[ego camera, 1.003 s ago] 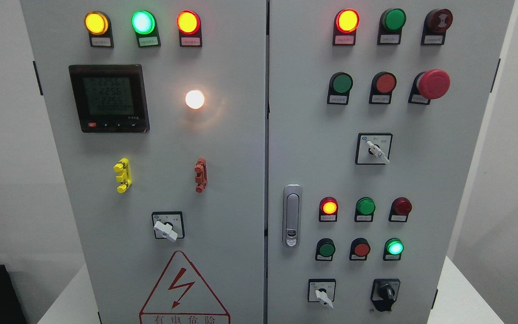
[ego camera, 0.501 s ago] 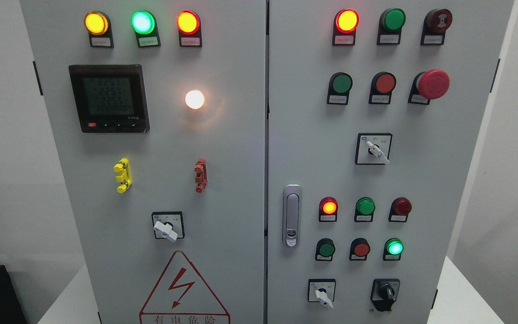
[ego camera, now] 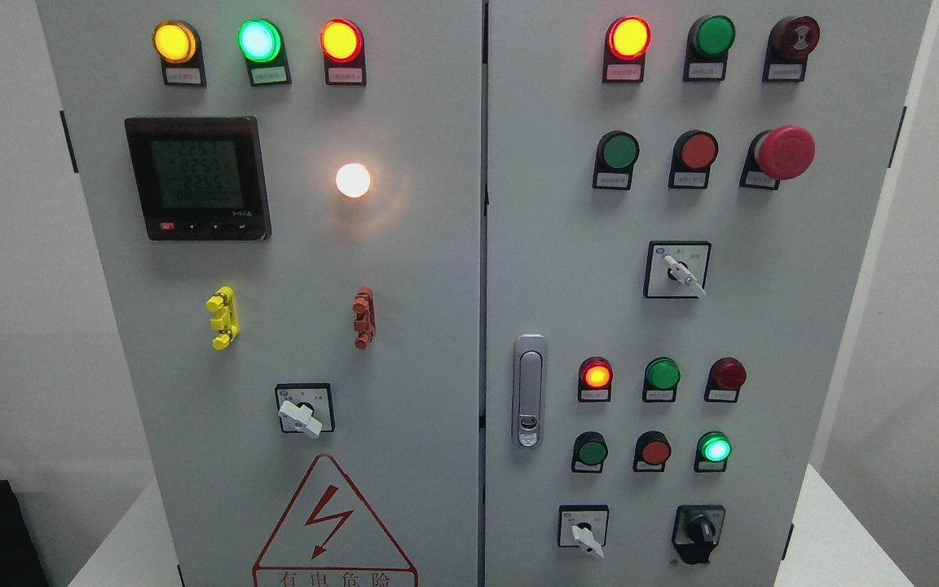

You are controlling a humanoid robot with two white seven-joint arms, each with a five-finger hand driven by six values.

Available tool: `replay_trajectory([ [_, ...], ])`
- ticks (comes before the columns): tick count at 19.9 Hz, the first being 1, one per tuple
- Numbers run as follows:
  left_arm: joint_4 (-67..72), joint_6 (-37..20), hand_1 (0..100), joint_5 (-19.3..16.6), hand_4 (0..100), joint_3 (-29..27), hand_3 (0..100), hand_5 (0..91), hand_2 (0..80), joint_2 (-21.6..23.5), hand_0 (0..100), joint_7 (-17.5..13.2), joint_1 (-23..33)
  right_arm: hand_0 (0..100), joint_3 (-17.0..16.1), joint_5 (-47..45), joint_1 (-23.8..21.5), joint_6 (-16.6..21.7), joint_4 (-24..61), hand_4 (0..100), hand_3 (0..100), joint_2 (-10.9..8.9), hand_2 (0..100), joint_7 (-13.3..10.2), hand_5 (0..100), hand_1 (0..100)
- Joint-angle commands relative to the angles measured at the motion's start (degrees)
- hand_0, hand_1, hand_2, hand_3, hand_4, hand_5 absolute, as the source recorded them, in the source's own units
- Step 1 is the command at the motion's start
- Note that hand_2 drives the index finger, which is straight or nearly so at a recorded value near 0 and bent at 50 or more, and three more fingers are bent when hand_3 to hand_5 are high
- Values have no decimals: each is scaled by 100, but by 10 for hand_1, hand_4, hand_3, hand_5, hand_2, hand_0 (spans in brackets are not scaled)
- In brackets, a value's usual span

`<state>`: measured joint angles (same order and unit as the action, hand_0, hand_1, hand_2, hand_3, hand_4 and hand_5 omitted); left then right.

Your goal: Trip black knob to open circuit

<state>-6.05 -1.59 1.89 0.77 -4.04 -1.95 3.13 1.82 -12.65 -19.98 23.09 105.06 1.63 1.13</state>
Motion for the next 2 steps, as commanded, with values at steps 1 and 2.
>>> replay_trajectory([
  [1,-1,-8,389,14,0,-7,0,0,0,-9,120,1,-23,0,11,8,12,90,146,0,0,4,0,45,0,0],
  [2,-1,-8,389,14,0,-7,0,0,0,-9,120,1,-14,0,11,8,12,90,146,0,0,4,0,45,0,0],
])
